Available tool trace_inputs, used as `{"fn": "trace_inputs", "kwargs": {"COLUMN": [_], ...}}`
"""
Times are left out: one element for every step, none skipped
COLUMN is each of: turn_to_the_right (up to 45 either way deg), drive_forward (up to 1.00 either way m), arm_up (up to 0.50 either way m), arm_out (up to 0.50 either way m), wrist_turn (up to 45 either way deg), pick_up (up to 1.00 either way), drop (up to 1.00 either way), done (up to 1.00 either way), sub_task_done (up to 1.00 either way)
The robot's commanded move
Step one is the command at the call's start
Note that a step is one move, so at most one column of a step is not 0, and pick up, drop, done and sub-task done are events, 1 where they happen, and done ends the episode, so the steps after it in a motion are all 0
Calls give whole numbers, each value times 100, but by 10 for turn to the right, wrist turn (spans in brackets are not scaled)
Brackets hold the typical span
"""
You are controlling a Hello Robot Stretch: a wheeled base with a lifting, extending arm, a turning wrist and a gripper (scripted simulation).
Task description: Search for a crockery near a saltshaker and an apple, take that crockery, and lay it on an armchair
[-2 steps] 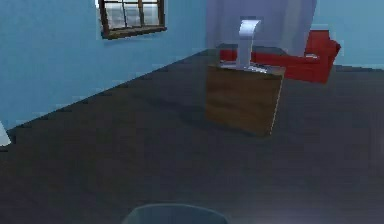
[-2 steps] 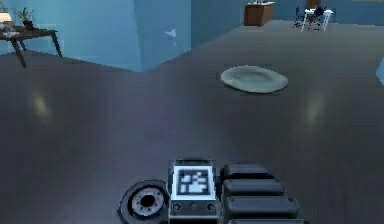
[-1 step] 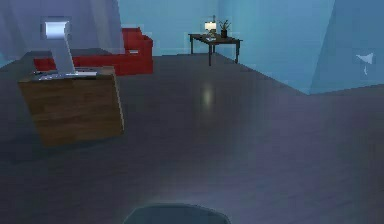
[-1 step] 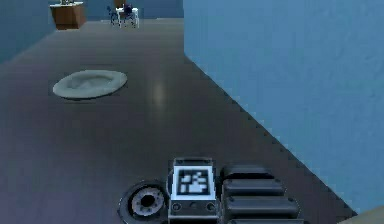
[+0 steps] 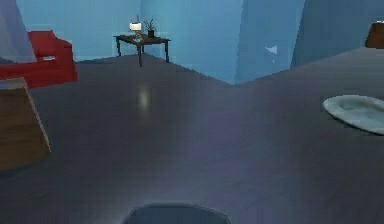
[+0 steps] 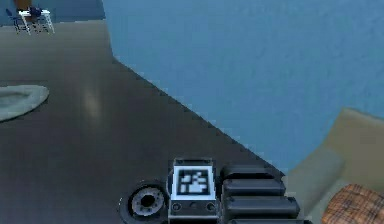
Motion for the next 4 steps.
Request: {"fn": "trace_inputs", "kwargs": {"turn_to_the_right": [-450,-450,-450,-300], "drive_forward": [0,0,0,0], "arm_up": [0,0,0,0], "arm_out": [0,0,0,0], "wrist_turn": [0,0,0,0], "pick_up": [0,0,0,0], "drop": [0,0,0,0], "done": [0,0,0,0], "sub_task_done": [0,0,0,0]}}
